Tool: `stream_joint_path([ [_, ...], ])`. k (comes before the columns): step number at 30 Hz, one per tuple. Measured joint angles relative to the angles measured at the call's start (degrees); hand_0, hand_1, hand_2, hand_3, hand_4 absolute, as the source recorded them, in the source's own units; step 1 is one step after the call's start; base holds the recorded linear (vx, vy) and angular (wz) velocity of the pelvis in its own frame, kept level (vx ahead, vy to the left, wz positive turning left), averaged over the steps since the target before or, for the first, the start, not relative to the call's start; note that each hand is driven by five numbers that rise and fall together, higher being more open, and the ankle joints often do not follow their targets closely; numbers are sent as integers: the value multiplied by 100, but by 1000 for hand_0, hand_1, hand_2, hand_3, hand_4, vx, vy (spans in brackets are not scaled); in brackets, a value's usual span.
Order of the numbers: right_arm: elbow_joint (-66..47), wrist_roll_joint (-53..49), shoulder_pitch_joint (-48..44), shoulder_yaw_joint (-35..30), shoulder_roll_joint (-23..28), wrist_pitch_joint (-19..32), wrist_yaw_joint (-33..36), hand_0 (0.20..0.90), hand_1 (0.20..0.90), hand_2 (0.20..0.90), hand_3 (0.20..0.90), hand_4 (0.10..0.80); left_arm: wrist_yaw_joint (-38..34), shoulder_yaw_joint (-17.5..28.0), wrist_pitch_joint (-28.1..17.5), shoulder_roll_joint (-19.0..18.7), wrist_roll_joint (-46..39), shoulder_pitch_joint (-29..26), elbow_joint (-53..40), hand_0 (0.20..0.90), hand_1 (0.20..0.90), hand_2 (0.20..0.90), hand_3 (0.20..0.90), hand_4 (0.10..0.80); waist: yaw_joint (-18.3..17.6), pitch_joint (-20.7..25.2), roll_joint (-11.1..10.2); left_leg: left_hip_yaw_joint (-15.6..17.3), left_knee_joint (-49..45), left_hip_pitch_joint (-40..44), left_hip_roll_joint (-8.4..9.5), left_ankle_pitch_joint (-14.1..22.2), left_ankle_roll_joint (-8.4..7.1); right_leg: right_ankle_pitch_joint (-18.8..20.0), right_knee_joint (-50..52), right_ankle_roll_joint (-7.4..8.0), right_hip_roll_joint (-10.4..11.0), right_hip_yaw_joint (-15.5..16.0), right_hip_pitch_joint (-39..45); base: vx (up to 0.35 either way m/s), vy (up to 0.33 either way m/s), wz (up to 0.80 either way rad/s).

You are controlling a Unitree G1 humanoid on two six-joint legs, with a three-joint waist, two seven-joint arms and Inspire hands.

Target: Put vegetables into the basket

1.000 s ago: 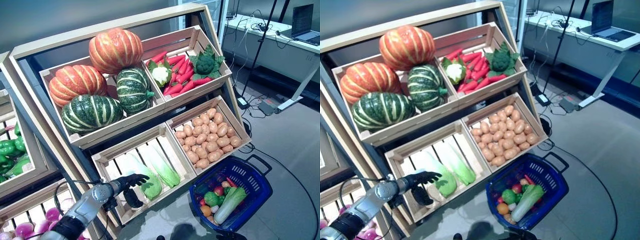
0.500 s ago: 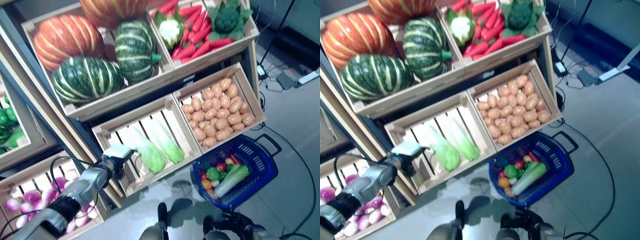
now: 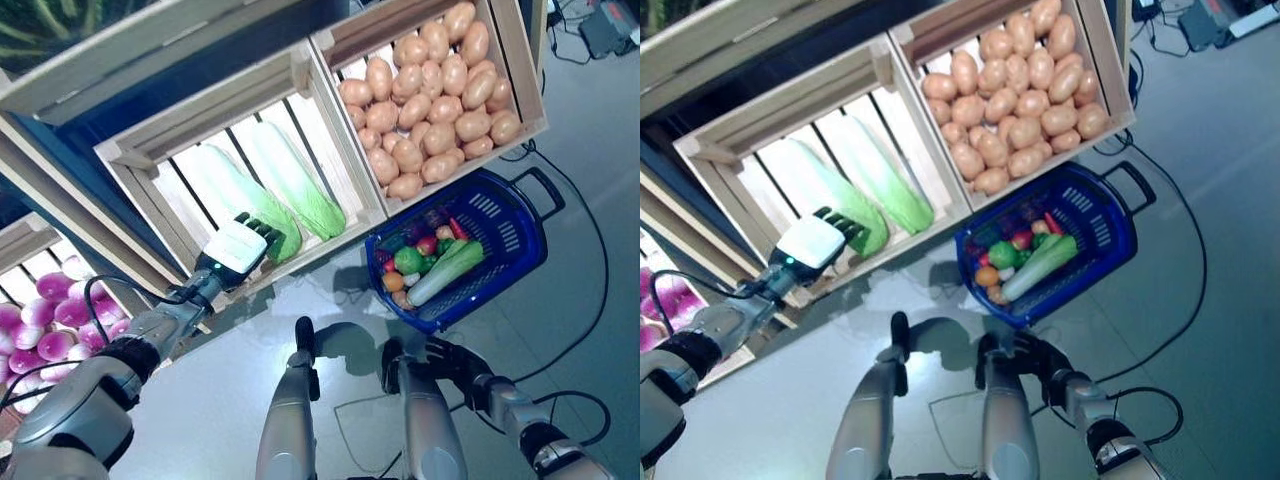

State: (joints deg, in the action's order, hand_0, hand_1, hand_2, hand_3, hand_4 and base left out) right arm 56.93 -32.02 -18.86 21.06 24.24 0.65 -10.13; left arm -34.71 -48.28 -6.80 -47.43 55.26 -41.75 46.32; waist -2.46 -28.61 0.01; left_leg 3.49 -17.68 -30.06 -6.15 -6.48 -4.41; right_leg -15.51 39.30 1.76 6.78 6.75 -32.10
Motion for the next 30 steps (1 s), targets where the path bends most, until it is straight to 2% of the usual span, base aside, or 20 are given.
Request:
stream_joint_path([
  [6, -169, -42, -245, 3, 64, -21, 1, 900, 900, 900, 900, 800, -102, -222, -180, 74, 450, -603, 304, 900, 900, 900, 900, 800, -129, -63, -45, -13, -373, -518, -40, 12, -22, -55, 421, -27, -17, -53, -557, -27, 52, -2],
  [10, -325, -57, -246, 4, 140, -31, 1, 900, 900, 900, 900, 800, -137, -321, -261, 75, 862, -652, 298, 900, 900, 900, 900, 800, -170, -119, -58, -6, -523, -642, -40, 50, -42, -74, 546, -44, -6, -76, -684, 0, 0, 0],
  [18, -589, -234, -254, -7, 318, -30, 3, 900, 900, 900, 900, 800, -297, -306, -87, 24, 1084, -782, 314, 900, 900, 900, 900, 800, -148, -121, -65, -92, -997, -1109, -39, 198, -84, -203, 963, -91, 38, -41, -1086, -4, 7, 2],
  [27, -1087, -472, -215, -41, 520, -76, 127, 900, 900, 900, 900, 800, -425, -250, 531, -87, 1492, -891, 396, 900, 900, 900, 900, 800, -241, -125, -85, -159, -1308, -1704, -44, 263, -82, -218, 1171, -112, 38, -28, -1620, -14, 34, 1],
  [30, -1247, -499, -117, -66, 570, -96, 218, 900, 900, 900, 900, 800, -619, -110, 748, -95, 1604, -865, 449, 900, 900, 900, 900, 800, -241, -128, -93, -170, -1451, -1877, -47, 318, -78, -236, 1256, -131, 49, -24, -1763, 0, 0, 0],
])
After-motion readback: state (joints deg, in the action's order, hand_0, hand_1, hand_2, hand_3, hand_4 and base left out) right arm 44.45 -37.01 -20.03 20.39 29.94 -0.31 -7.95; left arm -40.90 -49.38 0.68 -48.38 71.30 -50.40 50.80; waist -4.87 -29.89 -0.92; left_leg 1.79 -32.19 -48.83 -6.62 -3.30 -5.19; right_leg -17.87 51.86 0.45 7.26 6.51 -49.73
